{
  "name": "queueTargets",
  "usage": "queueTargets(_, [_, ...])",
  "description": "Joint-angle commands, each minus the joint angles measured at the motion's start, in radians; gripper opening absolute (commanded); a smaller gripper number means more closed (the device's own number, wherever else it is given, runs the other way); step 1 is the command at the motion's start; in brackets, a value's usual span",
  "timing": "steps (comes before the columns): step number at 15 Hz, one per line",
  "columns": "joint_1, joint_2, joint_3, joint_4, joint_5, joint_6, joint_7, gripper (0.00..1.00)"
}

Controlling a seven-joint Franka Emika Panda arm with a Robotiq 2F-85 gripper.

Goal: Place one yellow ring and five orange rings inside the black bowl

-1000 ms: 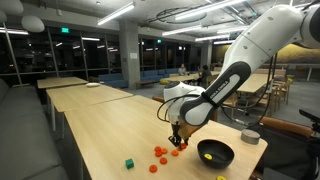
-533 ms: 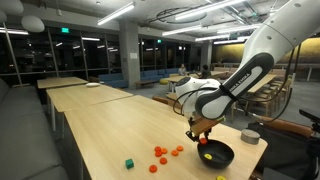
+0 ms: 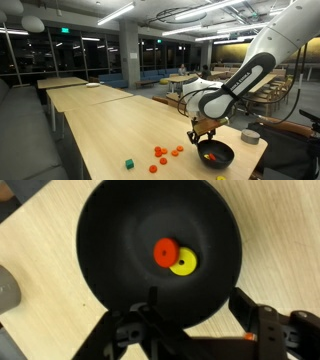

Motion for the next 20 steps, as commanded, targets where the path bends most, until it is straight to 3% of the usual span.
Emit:
queueTargets(1, [-0.005, -0.025, 0.044, -0.027, -0.004, 0.157, -0.035, 1.00])
queueTargets(5, [0.025, 0.022, 0.105, 0.006, 0.003, 0.289, -0.086, 1.00])
queueTargets(9, [0.063, 0.088, 0.161, 0.049, 0.036, 0.322, -0.255, 1.00])
queueTargets(15, [0.090, 0.175, 0.185, 0.135, 0.070, 0.289, -0.591, 1.00])
queueTargets(20, [0.060, 0.255, 0.203, 0.234, 0.162, 0.276, -0.923, 1.00])
